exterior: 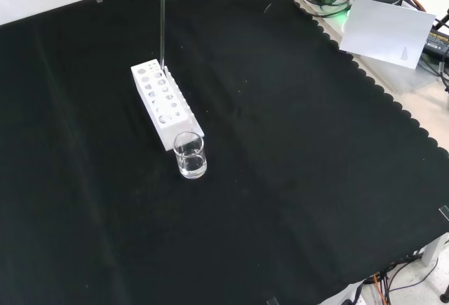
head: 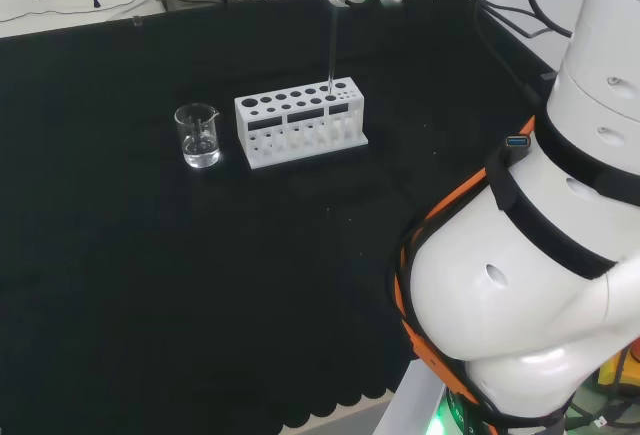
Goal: Put the glass rod back on the white test tube rack.
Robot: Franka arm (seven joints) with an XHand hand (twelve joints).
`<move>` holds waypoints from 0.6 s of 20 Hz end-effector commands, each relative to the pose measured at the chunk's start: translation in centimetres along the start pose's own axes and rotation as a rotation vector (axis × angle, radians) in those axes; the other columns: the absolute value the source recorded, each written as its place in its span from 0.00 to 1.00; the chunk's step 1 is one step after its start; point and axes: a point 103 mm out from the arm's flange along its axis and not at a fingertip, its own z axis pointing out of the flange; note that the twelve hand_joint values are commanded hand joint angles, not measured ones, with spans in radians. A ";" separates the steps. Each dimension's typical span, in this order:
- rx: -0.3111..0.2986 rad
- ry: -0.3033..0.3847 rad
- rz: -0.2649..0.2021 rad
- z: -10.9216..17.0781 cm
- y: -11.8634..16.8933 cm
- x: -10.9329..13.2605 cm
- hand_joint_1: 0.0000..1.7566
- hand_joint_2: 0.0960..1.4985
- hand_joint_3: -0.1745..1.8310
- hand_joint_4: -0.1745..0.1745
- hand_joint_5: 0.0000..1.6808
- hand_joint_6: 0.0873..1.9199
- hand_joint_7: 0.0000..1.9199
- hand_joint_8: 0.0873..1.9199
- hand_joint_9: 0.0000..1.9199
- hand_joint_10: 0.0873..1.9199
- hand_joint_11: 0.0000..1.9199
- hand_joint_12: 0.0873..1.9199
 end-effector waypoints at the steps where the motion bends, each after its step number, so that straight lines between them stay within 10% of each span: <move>1: 0.006 0.004 0.004 0.4 0.6 -0.5 0.75 0.25 0.64 0.00 0.77 0.32 0.64 0.62 0.87 0.50 0.90 0.42; 12: 0.013 0.016 0.009 0.5 0.8 -1.0 0.75 0.25 0.64 0.00 0.77 0.32 0.64 0.62 0.87 0.50 0.90 0.42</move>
